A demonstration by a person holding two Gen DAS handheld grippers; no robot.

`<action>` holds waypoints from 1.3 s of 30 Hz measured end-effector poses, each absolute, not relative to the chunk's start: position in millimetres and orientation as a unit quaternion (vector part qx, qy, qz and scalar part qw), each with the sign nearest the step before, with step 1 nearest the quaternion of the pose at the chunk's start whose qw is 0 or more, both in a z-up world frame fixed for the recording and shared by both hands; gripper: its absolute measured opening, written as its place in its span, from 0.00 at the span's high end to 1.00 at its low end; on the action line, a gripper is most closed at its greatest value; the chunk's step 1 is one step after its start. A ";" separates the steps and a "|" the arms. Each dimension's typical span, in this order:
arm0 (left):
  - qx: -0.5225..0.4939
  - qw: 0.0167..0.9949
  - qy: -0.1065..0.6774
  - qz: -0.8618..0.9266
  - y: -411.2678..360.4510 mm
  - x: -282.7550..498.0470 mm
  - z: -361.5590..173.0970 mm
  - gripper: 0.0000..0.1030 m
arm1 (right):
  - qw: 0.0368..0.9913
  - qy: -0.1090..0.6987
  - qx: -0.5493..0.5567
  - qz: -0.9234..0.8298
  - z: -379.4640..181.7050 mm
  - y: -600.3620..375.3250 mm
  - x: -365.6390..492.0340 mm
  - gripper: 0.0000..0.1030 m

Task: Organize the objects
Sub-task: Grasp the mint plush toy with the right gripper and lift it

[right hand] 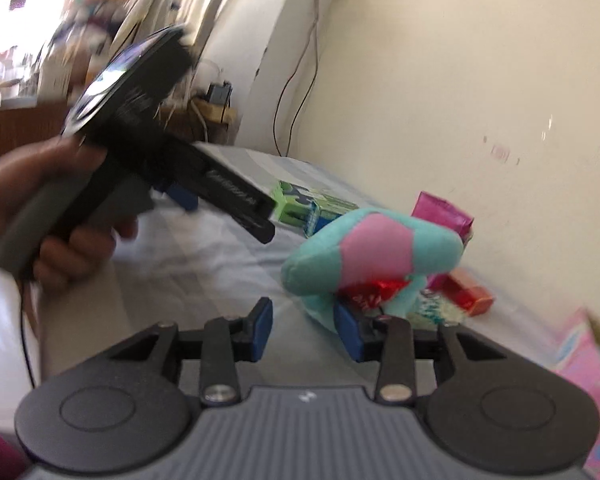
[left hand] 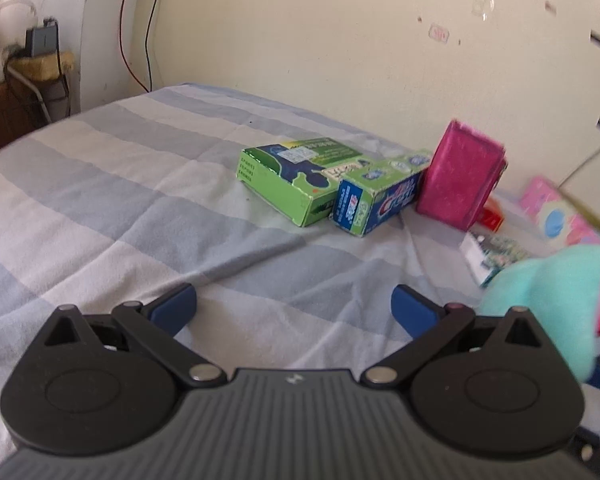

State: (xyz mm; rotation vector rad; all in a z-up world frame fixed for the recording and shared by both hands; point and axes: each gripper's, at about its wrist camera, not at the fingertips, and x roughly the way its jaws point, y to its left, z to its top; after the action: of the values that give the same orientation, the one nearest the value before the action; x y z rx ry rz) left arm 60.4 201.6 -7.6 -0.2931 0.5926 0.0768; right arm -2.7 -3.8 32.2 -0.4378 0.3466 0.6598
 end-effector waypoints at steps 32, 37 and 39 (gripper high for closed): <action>-0.166 0.940 0.269 -0.130 163.6 59.7 16.0 0.00 | 0.948 0.245 0.037 0.199 48.7 -124.9 61.8 0.37; -0.171 0.938 0.267 -0.140 160.8 56.0 15.7 0.00 | 0.891 0.328 0.182 0.257 29.3 -148.8 85.9 0.31; -0.169 0.939 0.265 -0.141 159.4 54.9 16.9 0.00 | 0.858 0.356 0.216 0.302 20.2 -142.6 93.2 0.54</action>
State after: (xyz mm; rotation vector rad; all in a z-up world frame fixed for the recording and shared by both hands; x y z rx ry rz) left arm 54.9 159.4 16.9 -0.3441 0.5414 -0.2884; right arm 93.2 -142.6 20.2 0.4541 0.7469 0.6333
